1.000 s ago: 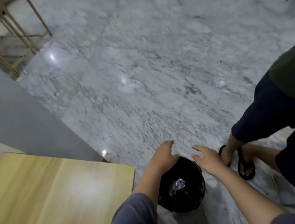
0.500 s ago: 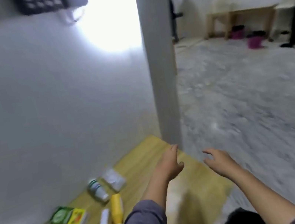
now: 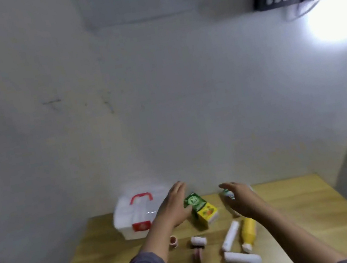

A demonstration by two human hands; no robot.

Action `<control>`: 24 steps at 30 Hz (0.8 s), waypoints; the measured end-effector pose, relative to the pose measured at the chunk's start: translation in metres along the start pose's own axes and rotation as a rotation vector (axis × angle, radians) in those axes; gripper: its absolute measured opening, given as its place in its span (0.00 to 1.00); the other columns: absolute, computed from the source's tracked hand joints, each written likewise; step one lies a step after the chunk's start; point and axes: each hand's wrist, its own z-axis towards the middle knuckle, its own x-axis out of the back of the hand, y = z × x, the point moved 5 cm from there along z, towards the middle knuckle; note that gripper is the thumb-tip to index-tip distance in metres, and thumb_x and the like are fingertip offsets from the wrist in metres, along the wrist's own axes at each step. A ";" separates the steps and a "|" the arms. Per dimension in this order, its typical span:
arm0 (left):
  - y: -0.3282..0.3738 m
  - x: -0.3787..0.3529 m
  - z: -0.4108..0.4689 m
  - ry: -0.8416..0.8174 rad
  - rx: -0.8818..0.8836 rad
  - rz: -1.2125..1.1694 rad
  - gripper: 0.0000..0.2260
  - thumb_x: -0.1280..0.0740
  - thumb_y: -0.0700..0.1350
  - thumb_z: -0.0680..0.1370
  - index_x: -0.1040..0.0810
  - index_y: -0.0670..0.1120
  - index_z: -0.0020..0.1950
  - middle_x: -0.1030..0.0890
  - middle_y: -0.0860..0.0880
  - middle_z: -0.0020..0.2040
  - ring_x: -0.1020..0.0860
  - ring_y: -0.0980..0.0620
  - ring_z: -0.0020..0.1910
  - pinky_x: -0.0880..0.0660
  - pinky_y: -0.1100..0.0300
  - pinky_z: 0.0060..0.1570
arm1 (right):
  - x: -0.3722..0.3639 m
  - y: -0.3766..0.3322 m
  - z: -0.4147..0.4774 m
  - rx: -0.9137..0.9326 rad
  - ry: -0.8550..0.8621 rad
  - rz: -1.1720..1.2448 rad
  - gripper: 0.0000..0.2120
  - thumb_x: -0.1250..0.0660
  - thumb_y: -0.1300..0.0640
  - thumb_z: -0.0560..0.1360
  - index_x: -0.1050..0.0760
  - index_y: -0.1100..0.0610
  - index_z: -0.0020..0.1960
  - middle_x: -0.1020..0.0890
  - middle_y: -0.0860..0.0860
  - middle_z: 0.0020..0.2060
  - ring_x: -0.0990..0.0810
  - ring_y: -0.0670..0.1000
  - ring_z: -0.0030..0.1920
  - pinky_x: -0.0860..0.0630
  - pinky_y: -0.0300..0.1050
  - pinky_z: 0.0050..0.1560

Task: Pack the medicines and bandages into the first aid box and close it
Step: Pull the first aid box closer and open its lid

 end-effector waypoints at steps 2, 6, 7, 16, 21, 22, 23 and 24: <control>-0.042 0.010 -0.017 0.002 0.064 0.036 0.34 0.37 0.44 0.80 0.52 0.44 0.81 0.54 0.49 0.82 0.53 0.52 0.81 0.51 0.60 0.76 | -0.024 -0.033 0.011 0.101 -0.038 -0.038 0.21 0.38 0.54 0.76 0.32 0.52 0.68 0.26 0.52 0.66 0.28 0.53 0.66 0.31 0.45 0.63; -0.117 0.017 -0.041 0.074 0.169 0.042 0.36 0.35 0.43 0.79 0.52 0.46 0.81 0.55 0.51 0.82 0.54 0.53 0.81 0.48 0.61 0.75 | -0.079 -0.084 0.029 0.282 -0.090 -0.067 0.23 0.40 0.54 0.76 0.35 0.51 0.71 0.31 0.50 0.70 0.33 0.52 0.70 0.34 0.45 0.67; -0.134 0.014 -0.045 0.111 0.197 0.033 0.38 0.34 0.45 0.78 0.53 0.47 0.81 0.56 0.51 0.82 0.54 0.53 0.81 0.49 0.61 0.76 | -0.094 -0.094 0.033 0.344 -0.073 -0.082 0.23 0.40 0.53 0.76 0.36 0.50 0.71 0.31 0.50 0.70 0.35 0.51 0.71 0.36 0.44 0.68; -0.242 -0.025 -0.052 0.387 0.321 -0.149 0.50 0.22 0.50 0.69 0.53 0.51 0.81 0.61 0.51 0.82 0.63 0.51 0.80 0.50 0.51 0.78 | -0.220 -0.121 0.078 0.725 0.164 -0.449 0.31 0.40 0.39 0.70 0.38 0.48 0.70 0.30 0.51 0.70 0.31 0.53 0.70 0.40 0.56 0.68; -0.261 -0.053 -0.044 0.457 0.295 -0.267 0.52 0.21 0.50 0.68 0.54 0.57 0.80 0.60 0.53 0.81 0.59 0.52 0.81 0.46 0.48 0.78 | -0.243 -0.112 0.089 0.845 0.364 -0.573 0.42 0.31 0.34 0.62 0.37 0.49 0.70 0.26 0.51 0.68 0.27 0.53 0.67 0.36 0.59 0.69; -0.261 -0.056 -0.042 0.483 0.284 -0.294 0.52 0.21 0.49 0.68 0.54 0.56 0.80 0.57 0.52 0.82 0.55 0.51 0.81 0.45 0.47 0.77 | -0.244 -0.112 0.090 0.846 0.393 -0.573 0.41 0.30 0.34 0.62 0.36 0.49 0.70 0.25 0.51 0.66 0.26 0.53 0.66 0.32 0.59 0.67; -0.262 -0.059 -0.040 0.516 0.276 -0.322 0.51 0.21 0.48 0.69 0.53 0.55 0.80 0.53 0.51 0.82 0.51 0.50 0.81 0.42 0.48 0.77 | -0.244 -0.112 0.090 0.837 0.407 -0.569 0.40 0.29 0.35 0.61 0.35 0.50 0.69 0.24 0.50 0.65 0.24 0.53 0.65 0.30 0.59 0.64; -0.261 -0.061 -0.039 0.557 0.267 -0.339 0.50 0.21 0.47 0.69 0.51 0.54 0.80 0.49 0.50 0.81 0.47 0.49 0.80 0.40 0.49 0.76 | -0.245 -0.114 0.089 0.828 0.418 -0.559 0.39 0.28 0.36 0.61 0.33 0.50 0.68 0.23 0.50 0.64 0.23 0.53 0.63 0.28 0.59 0.62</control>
